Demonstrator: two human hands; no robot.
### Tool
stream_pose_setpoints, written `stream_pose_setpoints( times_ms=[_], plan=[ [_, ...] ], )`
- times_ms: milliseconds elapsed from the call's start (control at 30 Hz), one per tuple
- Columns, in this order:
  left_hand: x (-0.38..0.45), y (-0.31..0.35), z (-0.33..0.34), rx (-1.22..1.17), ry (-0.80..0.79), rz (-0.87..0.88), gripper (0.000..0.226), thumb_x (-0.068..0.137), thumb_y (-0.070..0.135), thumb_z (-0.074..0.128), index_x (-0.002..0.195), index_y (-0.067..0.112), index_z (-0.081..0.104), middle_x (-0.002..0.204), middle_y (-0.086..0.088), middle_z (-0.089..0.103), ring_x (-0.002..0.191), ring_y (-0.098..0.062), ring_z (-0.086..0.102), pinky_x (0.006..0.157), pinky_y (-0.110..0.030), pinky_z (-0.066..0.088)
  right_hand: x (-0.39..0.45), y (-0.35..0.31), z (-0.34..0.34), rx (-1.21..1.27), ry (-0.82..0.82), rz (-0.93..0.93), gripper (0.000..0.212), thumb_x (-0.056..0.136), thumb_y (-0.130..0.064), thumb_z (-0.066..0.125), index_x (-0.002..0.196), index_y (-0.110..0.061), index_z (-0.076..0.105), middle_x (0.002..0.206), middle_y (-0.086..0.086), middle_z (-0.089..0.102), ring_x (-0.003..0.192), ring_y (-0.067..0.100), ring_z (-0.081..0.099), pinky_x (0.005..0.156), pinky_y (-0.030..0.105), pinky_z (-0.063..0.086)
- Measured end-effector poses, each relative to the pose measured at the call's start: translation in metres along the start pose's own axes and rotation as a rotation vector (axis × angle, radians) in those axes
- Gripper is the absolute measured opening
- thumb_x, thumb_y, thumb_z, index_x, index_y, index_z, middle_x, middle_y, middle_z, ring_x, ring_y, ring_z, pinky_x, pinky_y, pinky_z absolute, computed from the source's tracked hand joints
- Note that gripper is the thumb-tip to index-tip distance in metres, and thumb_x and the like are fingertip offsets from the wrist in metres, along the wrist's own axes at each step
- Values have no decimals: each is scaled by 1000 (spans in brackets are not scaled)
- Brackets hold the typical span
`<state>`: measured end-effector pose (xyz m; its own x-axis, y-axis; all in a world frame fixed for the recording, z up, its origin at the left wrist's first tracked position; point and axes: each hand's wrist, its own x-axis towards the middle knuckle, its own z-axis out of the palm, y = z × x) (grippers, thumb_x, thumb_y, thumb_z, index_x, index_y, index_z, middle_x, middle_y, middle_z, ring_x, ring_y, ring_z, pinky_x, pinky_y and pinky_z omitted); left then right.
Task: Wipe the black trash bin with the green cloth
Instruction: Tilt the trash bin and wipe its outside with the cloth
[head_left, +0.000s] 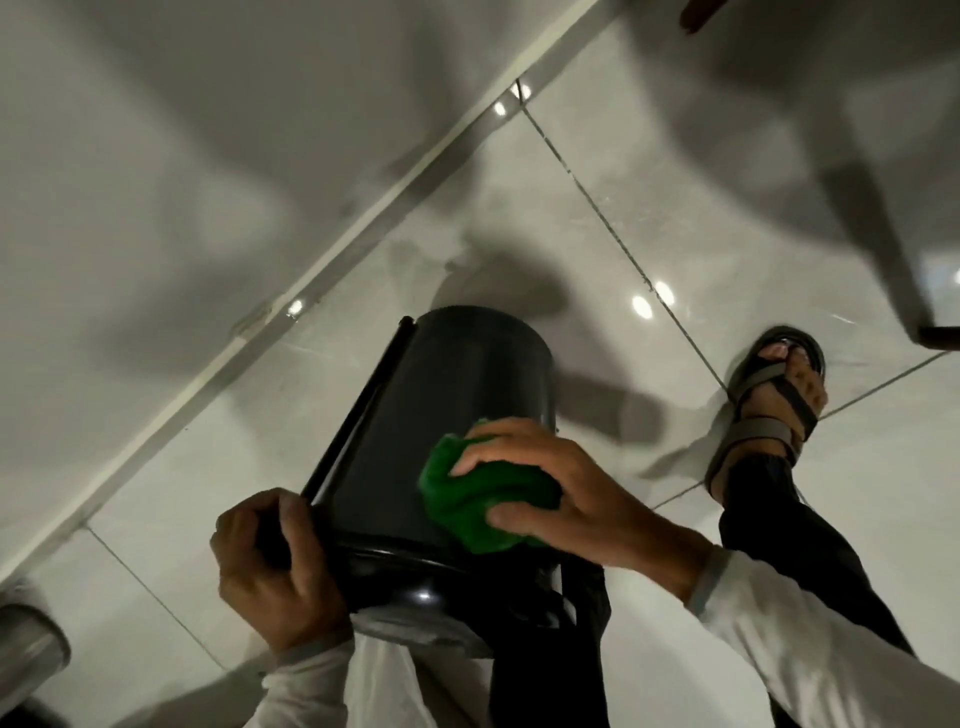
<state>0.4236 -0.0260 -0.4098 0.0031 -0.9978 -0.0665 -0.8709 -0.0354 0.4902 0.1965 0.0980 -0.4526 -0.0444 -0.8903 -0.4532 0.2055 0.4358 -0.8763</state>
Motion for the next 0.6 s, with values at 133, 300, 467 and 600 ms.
stream_pose_setpoints(
  times_ms=[133,300,467,600],
  plan=[
    [-15,21,5,53,-44,124,26,96,21,55,89,-1,67,90,-9,60,90,-26,51,83,-21,39,16,-3,-18,-71,147,88,36,91,0,75,125,-13,75,138,7,59,136,22,55,119,47,44],
    [-26,24,7,31,-76,251,44,108,28,35,85,6,66,88,-6,63,89,-26,52,87,-31,37,25,-36,25,-274,-103,-176,29,87,-26,69,113,-22,81,125,-1,69,120,15,60,113,36,42],
    [-36,25,14,23,18,205,51,111,30,28,87,7,66,90,-1,61,89,-20,48,85,-37,37,42,-44,25,-338,-53,-160,23,92,-18,78,115,-18,83,129,4,72,127,20,61,118,41,41],
    [-40,19,10,54,19,197,47,109,25,29,83,8,64,87,2,59,89,-13,44,86,-34,35,-9,-28,15,-173,-65,-126,25,80,-13,73,102,-16,84,125,1,68,128,16,58,118,28,42]
  ],
)
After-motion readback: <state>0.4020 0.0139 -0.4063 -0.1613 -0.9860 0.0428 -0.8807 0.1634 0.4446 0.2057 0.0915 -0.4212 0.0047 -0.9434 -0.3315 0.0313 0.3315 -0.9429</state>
